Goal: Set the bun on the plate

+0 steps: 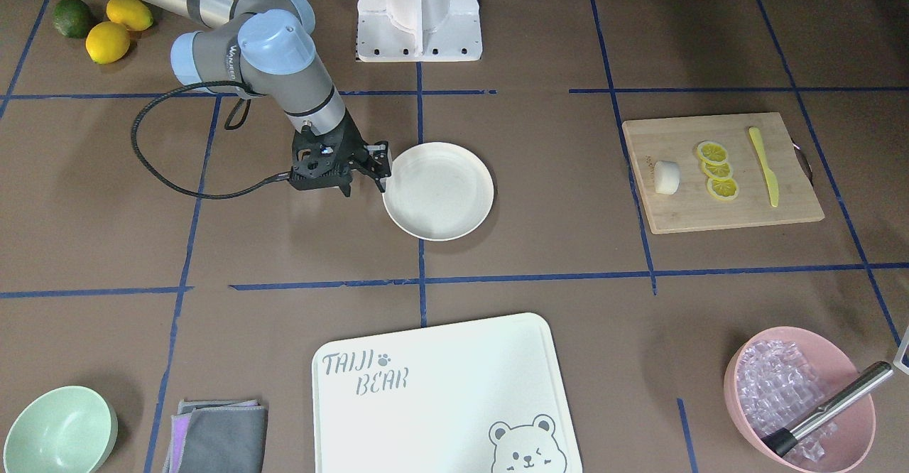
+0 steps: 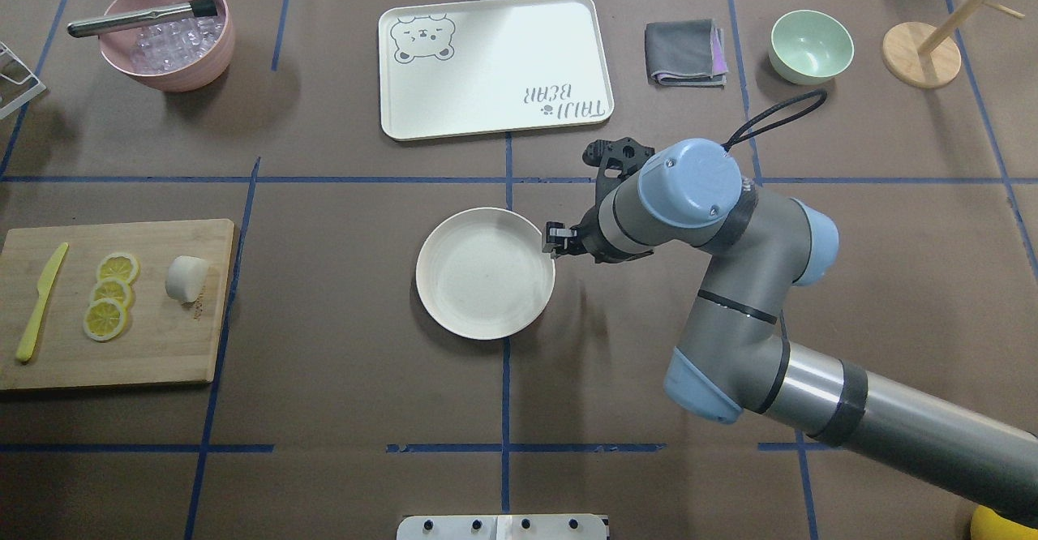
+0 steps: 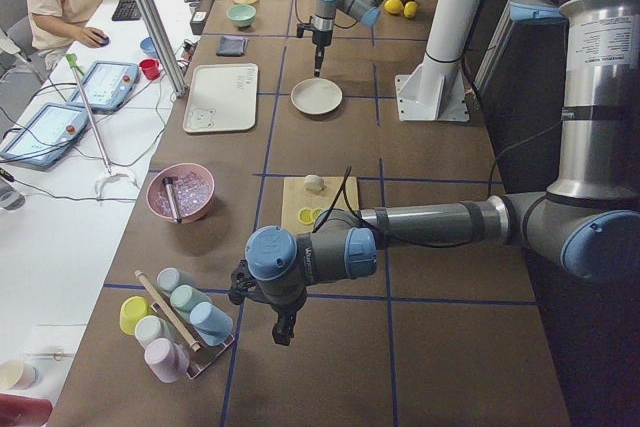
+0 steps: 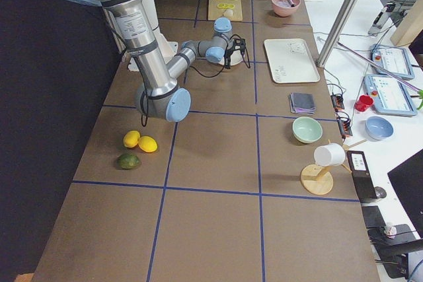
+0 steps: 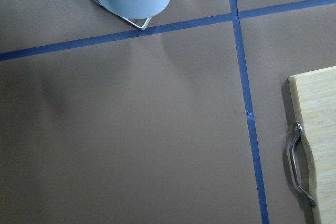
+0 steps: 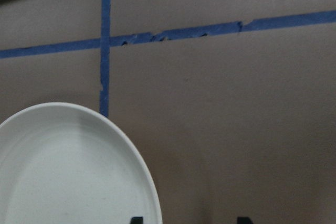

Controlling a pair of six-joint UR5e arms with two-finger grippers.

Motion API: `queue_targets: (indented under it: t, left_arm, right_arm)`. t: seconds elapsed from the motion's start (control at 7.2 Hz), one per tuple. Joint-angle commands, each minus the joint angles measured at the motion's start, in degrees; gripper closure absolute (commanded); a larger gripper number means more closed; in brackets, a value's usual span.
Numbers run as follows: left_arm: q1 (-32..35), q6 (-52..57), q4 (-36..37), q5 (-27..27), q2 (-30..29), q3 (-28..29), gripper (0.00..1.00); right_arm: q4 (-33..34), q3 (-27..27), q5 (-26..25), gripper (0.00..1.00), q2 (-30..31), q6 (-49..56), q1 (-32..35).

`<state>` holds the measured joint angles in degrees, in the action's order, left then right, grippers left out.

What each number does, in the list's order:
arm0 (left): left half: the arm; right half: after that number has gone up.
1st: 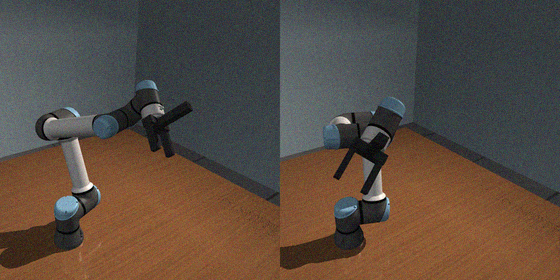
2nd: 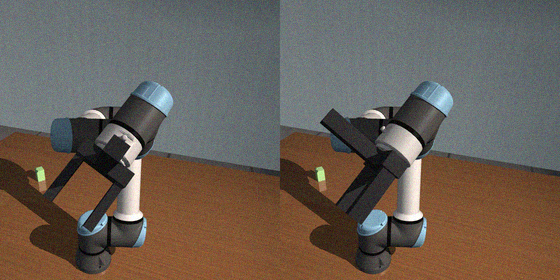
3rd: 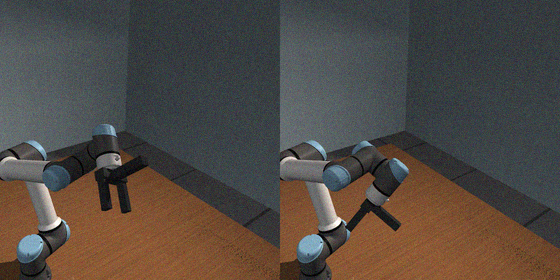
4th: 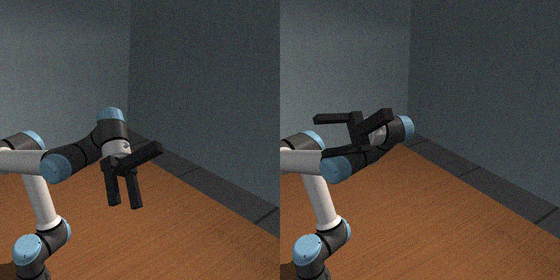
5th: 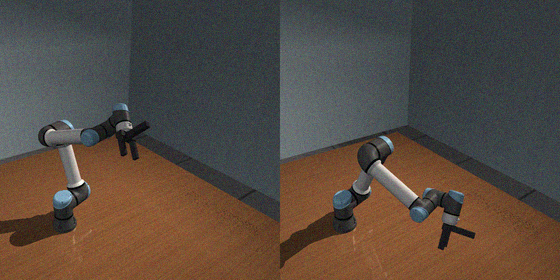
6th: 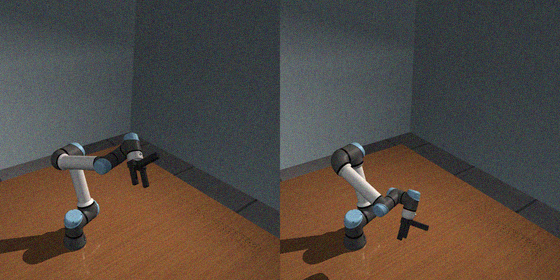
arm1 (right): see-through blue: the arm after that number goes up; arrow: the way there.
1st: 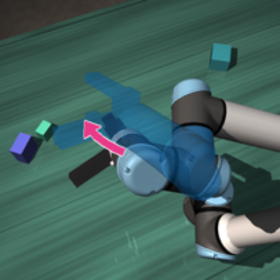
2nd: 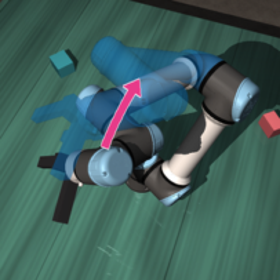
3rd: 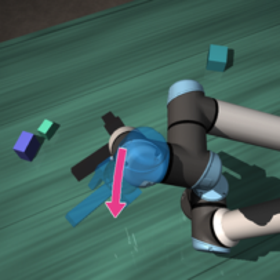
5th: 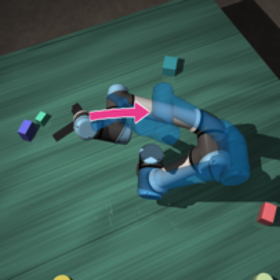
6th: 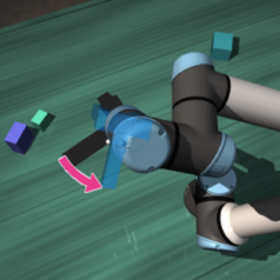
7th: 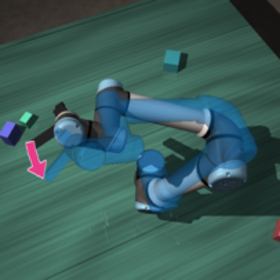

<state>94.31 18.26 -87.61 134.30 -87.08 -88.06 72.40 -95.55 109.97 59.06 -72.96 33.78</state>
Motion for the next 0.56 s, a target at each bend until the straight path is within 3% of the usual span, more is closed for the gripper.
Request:
queue_targets:
  t: [0.0,0.42]
  left_arm:
    - [0.00,0.19,-0.01,0.00,0.07,-0.36,0.00]
    - [0.00,0.28,-0.01,-0.44,-0.28,-0.71,0.00]
  right_arm:
    - [10.35,-3.49,9.07,0.01,1.58,13.46,11.69]
    - [13.21,-3.85,15.87,0.01,13.84,45.15,28.56]
